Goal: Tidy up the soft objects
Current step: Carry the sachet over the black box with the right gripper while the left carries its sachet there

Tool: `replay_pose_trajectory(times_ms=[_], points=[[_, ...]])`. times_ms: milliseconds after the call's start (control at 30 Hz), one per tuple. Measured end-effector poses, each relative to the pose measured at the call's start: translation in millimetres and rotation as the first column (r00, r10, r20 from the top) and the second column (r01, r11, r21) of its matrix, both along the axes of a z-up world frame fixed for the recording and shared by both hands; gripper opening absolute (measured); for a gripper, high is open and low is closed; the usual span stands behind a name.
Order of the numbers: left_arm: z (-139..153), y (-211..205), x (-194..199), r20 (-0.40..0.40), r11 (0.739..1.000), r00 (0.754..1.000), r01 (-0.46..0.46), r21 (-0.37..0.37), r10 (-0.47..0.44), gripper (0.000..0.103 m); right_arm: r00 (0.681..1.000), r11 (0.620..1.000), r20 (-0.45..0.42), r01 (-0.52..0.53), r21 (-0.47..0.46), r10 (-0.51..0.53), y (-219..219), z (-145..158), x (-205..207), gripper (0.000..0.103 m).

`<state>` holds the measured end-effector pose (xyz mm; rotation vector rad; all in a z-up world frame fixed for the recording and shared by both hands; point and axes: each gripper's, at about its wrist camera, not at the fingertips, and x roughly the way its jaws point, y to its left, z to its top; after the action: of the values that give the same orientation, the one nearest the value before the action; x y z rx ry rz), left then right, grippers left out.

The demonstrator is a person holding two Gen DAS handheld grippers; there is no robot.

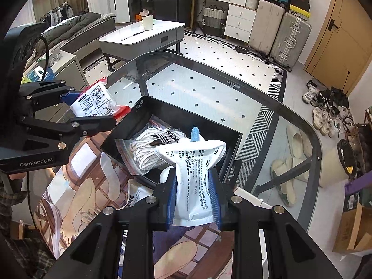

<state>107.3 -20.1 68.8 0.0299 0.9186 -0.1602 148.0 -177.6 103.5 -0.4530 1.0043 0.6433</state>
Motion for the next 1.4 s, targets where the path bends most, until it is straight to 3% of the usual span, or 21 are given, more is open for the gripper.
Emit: replay_pose_trajectory(times_ms=[733, 1400], points=[[-10.1, -13.3, 34.9, -0.025, 1.0, 1.0, 0.018, -0.016, -0.018, 0.045, 1.0, 1.0, -0.026, -0.013, 0.017, 0.013, 16.3, -1.6, 38.4, 0.026], [-49.9, -26.9, 56.5, -0.129, 0.998, 0.99, 0.044, -0.046, -0.049, 0.045, 0.993, 1.0, -0.12, -0.003, 0.009, 0.004, 25.1, -44.6, 65.8, 0.026]])
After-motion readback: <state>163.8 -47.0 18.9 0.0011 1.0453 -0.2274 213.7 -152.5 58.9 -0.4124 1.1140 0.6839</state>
